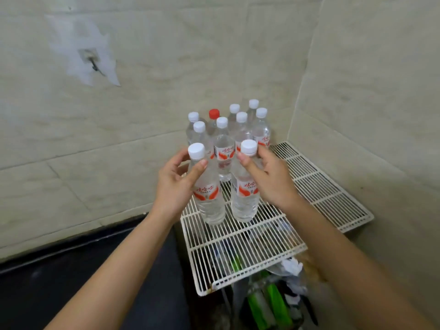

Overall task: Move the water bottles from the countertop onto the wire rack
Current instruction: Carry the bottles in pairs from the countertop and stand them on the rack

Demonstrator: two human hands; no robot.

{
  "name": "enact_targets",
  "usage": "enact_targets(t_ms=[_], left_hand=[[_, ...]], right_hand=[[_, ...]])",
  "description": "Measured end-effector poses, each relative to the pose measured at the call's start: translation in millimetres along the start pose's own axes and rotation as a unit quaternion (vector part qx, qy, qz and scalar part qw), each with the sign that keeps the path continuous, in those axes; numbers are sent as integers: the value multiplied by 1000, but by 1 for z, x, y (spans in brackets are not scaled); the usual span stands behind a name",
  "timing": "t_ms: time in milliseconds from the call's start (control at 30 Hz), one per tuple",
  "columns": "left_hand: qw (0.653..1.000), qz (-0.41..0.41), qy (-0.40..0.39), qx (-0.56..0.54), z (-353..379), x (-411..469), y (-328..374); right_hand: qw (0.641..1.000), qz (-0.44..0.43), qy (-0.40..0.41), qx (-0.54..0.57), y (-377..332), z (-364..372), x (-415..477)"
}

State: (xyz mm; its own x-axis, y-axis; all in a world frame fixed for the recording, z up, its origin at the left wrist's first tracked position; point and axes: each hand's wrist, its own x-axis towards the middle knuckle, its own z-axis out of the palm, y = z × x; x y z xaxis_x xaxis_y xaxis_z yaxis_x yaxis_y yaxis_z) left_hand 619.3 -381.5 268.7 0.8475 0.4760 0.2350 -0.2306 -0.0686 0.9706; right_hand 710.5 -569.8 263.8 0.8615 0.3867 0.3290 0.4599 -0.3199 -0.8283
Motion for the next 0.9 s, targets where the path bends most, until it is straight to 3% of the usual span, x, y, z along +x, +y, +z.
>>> enact_targets(t_ms=[200, 400, 633, 733, 800, 900], left_hand=[[996, 4, 67, 62, 29, 37, -12], [992, -6, 84, 99, 39, 57, -29], [986, 52, 66, 143, 43, 63, -56], [974, 58, 84, 201, 36, 65, -70], [972, 32, 86, 214, 31, 66, -79], [987, -106, 72, 100, 34, 57, -80]], right_hand=[[998, -35, -35, -39, 42, 0, 58], [997, -18, -69, -4, 54, 22, 85], [997, -37, -75, 7, 60, 35, 82], [993, -25, -118, -14, 68, 37, 73], [990, 3, -140, -15, 84, 42, 61], [986, 38, -160, -42, 108, 53, 37]])
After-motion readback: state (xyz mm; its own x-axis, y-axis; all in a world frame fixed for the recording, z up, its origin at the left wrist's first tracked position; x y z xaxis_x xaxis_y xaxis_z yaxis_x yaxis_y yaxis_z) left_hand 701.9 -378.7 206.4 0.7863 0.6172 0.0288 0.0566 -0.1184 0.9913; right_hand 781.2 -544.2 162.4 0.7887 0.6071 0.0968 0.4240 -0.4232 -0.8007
